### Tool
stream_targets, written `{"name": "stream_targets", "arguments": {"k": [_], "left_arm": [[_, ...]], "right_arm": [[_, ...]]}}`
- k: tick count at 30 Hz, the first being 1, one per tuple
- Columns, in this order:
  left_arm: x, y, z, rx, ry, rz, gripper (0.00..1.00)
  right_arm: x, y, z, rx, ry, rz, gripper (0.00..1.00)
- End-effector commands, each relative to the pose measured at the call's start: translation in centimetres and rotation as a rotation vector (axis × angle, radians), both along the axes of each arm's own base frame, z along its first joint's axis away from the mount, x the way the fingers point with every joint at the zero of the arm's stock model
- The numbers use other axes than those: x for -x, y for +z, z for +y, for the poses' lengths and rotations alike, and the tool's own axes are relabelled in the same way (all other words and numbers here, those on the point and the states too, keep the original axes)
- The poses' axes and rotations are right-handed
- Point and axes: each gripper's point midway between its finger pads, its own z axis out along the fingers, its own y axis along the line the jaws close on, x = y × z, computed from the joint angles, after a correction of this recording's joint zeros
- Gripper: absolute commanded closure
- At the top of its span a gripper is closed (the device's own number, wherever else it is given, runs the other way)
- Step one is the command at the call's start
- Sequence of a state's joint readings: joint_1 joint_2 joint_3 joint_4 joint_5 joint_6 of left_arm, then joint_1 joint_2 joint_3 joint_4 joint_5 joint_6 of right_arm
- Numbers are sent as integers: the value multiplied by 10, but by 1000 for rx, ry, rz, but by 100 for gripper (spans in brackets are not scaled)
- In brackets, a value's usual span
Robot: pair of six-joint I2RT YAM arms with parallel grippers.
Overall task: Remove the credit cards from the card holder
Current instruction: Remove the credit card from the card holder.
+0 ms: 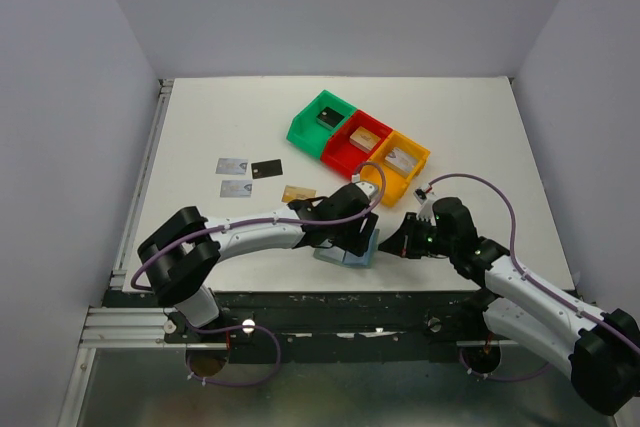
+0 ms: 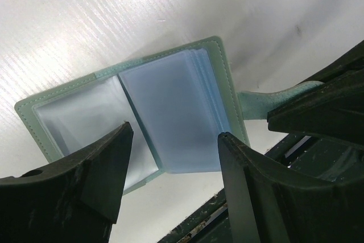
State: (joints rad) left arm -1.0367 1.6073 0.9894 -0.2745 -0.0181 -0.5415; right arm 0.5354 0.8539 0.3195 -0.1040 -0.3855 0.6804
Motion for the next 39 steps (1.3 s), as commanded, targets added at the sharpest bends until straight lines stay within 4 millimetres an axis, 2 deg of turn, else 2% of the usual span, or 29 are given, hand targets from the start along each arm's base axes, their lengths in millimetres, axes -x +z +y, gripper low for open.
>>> {"name": "stream_targets", "arguments": {"k": [1, 14, 19, 24, 33, 39], "left_arm": [[3, 4, -7, 9, -27, 1, 25], [9, 5, -17, 7, -63, -5, 25], [9, -4, -10, -30, -48, 4, 26], [7, -5, -6, -52, -34, -10, 27], [2, -2, 8, -69, 11, -43, 30], [-3, 2, 15, -81, 42, -63, 26]], "right_arm": [[0, 1, -1, 5, -2, -3, 100], [-1, 3, 1, 0, 4, -5, 100], [0, 3, 1, 0, 4, -5, 100], [-1, 3, 1, 2, 2, -7, 100], [0, 0, -1, 7, -3, -4, 100], [0, 1, -1, 6, -2, -10, 100]]}}
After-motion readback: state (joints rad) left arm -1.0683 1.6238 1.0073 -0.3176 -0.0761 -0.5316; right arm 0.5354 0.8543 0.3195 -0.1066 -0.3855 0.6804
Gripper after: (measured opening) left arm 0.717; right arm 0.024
